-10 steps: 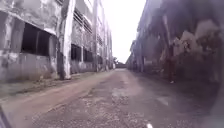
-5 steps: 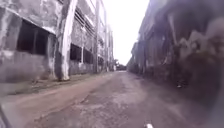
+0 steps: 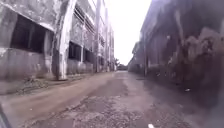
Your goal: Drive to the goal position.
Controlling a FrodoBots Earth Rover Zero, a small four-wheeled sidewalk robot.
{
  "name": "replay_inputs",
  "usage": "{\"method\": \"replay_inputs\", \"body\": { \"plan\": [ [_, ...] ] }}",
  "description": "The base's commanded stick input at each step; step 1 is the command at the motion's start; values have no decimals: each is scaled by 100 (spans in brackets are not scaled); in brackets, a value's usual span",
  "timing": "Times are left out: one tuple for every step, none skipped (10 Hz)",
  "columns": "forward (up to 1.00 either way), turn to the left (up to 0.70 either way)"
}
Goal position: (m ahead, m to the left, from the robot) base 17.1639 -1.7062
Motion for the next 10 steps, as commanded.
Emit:
{"method": "replay_inputs", "body": {
  "plan": [
    [70, 0],
    [70, 0],
    [70, 0],
    [70, 0],
    [70, 0],
    [70, 0],
    [70, 0],
    [70, 0],
    [70, 0],
    [70, 0]
  ]
}}
